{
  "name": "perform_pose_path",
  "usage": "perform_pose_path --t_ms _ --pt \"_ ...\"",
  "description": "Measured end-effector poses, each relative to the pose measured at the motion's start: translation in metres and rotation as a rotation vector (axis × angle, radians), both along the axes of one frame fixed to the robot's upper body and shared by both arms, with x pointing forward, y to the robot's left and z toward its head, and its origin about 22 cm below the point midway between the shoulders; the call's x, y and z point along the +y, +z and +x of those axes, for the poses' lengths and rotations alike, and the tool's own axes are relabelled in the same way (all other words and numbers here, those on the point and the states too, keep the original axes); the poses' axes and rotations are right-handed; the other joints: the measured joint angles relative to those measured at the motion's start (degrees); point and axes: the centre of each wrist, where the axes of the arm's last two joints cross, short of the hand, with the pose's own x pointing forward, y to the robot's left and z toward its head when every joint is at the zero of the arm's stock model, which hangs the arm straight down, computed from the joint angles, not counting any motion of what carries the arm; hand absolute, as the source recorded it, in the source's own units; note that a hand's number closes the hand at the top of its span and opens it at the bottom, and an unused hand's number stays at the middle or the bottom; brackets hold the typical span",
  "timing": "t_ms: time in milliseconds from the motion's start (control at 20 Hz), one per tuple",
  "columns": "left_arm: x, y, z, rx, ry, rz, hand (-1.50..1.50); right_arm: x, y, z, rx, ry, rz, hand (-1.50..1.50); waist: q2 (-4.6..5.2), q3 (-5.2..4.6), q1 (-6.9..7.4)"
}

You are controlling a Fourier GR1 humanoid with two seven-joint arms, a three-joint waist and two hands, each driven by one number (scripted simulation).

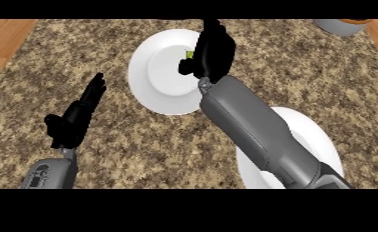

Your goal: Pick the pear from the plate and place it in the plate

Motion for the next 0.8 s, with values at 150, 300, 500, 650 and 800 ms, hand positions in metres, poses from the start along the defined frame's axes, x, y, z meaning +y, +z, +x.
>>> perform_pose_path --t_ms 150,300,500,650,800 --pt "-0.002 0.002 0.000 -0.001 -0.005 0.000 0.00 -0.004 -0.006 0.007 -0.010 -0.028 0.068 -1.50 0.02 0.02 0.47" --pt "0.004 0.002 -0.001 -0.002 -0.003 0.005 0.00 -0.007 -0.008 0.009 -0.076 -0.061 0.153 -1.50 -0.07 0.03 0.09" --pt "0.009 -0.003 -0.005 0.006 0.012 0.003 0.00 -0.008 -0.005 0.009 -0.171 -0.100 0.292 -1.50 -0.36 0.04 -0.73" --pt "0.012 -0.005 -0.008 0.009 0.033 0.000 0.00 -0.012 -0.011 0.001 -0.225 -0.109 0.403 -1.50 -0.68 0.07 -1.88" --pt "0.012 -0.007 -0.011 0.013 0.051 0.000 0.00 -0.016 -0.023 -0.013 -0.262 -0.106 0.491 -1.50 -0.93 0.09 -2.95"
